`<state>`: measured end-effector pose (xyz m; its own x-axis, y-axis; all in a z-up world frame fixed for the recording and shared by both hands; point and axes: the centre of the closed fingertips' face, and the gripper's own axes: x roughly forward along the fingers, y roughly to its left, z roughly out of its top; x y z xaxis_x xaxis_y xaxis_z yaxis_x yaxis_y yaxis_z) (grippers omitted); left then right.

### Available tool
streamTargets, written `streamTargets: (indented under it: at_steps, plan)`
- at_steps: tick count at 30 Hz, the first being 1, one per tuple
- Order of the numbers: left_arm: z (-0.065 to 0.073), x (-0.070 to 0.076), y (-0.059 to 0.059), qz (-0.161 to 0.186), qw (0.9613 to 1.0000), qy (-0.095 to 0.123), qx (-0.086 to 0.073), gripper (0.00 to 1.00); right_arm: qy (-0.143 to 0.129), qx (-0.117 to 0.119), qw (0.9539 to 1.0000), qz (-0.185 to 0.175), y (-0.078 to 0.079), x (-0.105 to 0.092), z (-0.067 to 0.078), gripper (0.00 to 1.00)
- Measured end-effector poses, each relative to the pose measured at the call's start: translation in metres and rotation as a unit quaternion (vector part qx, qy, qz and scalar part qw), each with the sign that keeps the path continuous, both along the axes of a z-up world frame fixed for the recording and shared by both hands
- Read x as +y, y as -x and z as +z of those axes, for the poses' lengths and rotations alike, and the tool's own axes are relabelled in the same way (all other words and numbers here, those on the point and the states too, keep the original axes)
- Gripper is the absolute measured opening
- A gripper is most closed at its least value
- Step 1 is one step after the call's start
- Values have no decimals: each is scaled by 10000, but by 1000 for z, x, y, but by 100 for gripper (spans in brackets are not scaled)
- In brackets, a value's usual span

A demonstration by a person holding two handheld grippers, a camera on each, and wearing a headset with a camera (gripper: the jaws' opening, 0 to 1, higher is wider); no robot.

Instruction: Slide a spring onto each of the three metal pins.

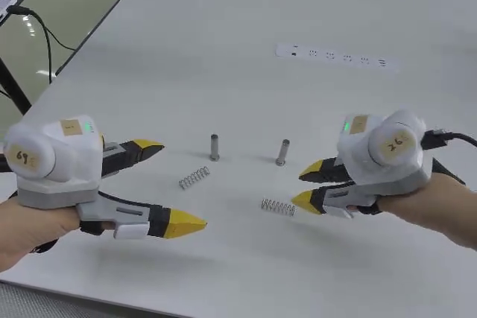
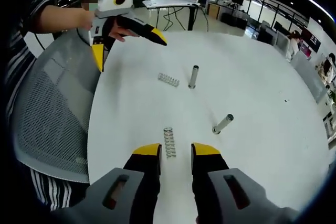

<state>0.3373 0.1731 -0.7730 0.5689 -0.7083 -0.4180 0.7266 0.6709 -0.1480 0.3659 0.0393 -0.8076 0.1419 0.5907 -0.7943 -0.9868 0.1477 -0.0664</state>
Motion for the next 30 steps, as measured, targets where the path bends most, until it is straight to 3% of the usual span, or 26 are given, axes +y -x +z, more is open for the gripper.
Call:
streamTargets:
  at_steps: [5,12,24,30]
  plan:
    - [-2,0,0,-4,10000,-5,22,90,390,-6,9985,389,3,1,-8,20]
    - [-1,-4,0,-77,9999,-66,17,90,822,206,9942,660,7,3,-29,17]
    - [-6,-6,5,-155,9998,-113,74,88,1053,336,9908,781,10,6,-50,14]
    - [-7,-6,6,-162,9998,-121,85,88,1110,244,9898,862,12,2,-57,8]
